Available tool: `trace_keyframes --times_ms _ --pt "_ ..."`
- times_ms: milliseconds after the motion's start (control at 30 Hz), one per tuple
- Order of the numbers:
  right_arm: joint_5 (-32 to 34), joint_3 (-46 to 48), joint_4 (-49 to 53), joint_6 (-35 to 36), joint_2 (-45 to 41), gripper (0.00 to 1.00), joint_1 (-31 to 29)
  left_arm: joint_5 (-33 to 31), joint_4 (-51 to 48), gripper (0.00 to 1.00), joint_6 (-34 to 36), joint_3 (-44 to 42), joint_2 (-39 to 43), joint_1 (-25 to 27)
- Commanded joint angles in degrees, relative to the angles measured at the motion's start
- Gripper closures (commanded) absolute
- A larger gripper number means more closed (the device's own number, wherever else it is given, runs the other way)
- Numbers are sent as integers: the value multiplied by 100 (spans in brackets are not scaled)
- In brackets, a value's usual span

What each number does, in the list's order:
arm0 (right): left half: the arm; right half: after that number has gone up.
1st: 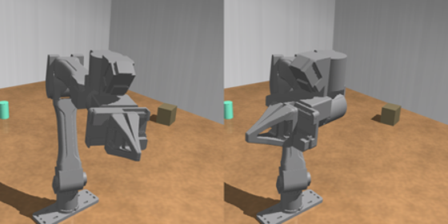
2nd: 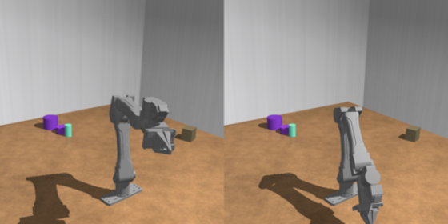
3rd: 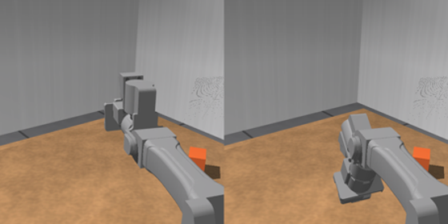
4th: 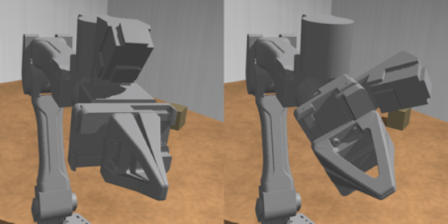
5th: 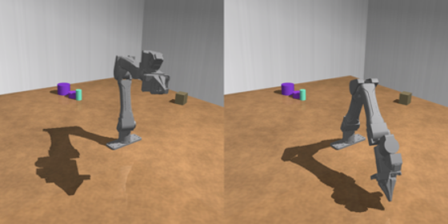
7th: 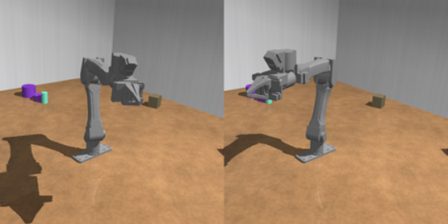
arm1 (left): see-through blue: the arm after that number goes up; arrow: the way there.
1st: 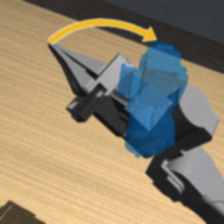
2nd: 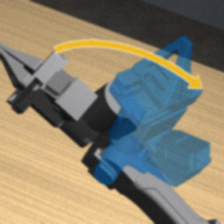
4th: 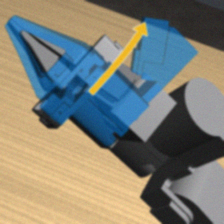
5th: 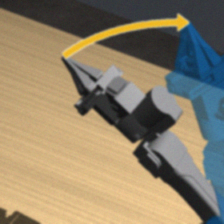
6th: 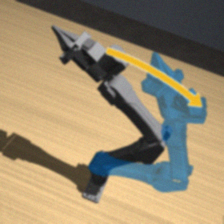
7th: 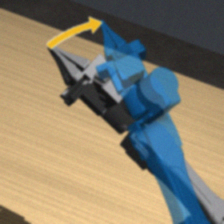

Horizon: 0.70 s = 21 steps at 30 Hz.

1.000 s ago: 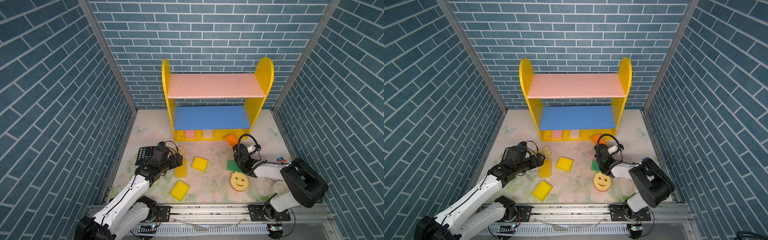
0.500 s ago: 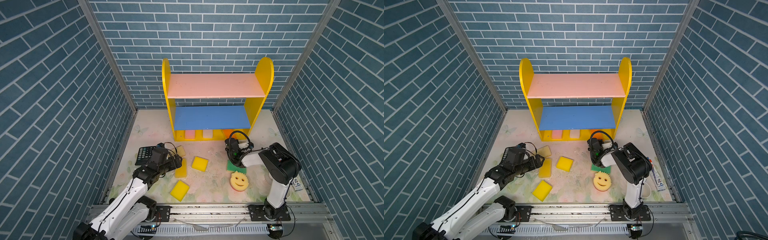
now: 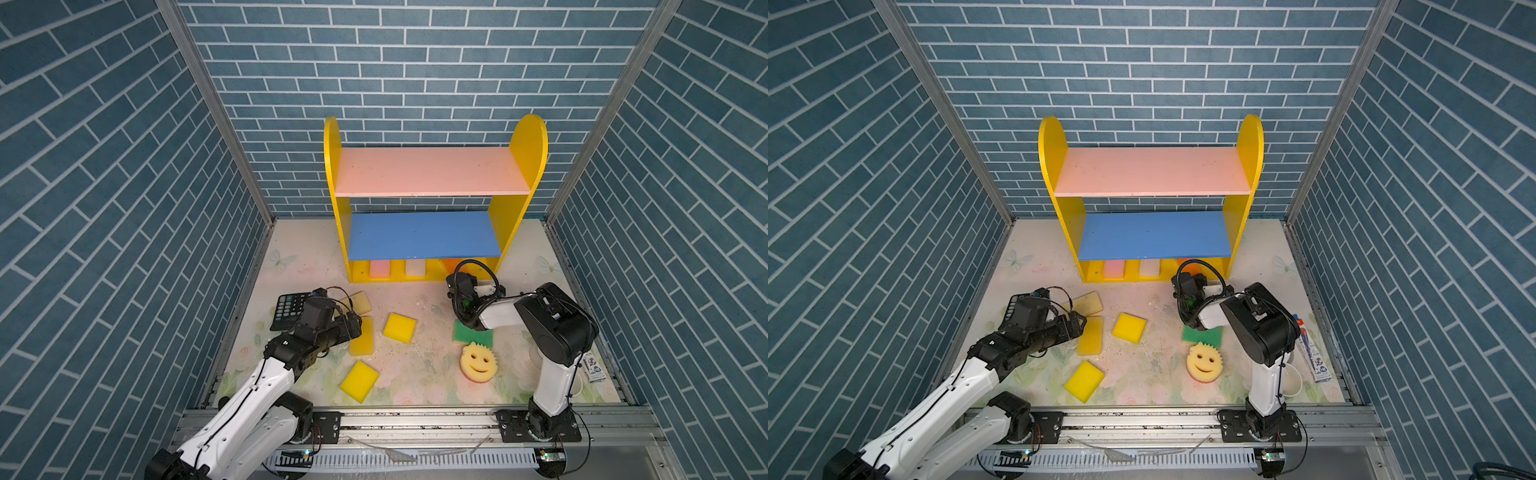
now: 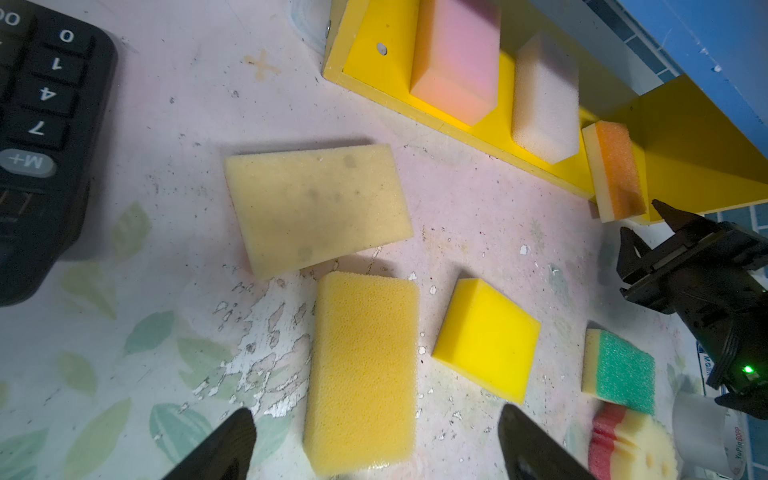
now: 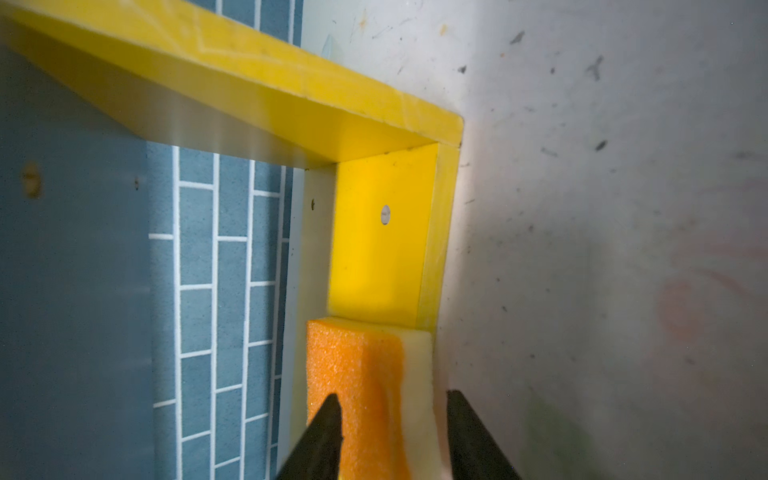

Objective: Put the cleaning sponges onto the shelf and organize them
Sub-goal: 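Carry the orange sponge with the right gripper to the lower shelf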

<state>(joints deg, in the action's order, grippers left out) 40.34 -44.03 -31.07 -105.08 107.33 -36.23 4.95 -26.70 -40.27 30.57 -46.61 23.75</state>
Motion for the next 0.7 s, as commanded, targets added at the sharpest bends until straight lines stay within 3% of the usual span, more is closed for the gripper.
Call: trace_keyframes --times_ms 0,133,267,300,400,500,667 --pt "-191 421 0 -79 -334 53 -17 -184 -279 7 68 34 123 -46" --pt "-655 1021 -819 501 -571 53 -25 -281 -421 7 98 81 211 -52" --pt "-1135 1465 -837 733 -865 53 -4 -289 -437 7 64 3 258 -54" --pt "-1198 1583 -886 732 -907 59 22 -280 -454 7 58 -12 260 -54" --pt "-1503 1779 -788 747 -984 100 196 -318 -516 7 56 -24 290 -55" --pt "-2642 1460 -40 1165 -945 100 632 -352 -550 7 66 -38 343 -58" --pt "-3415 1201 511 1678 -911 100 968 -442 -599 7 59 -73 407 -65"
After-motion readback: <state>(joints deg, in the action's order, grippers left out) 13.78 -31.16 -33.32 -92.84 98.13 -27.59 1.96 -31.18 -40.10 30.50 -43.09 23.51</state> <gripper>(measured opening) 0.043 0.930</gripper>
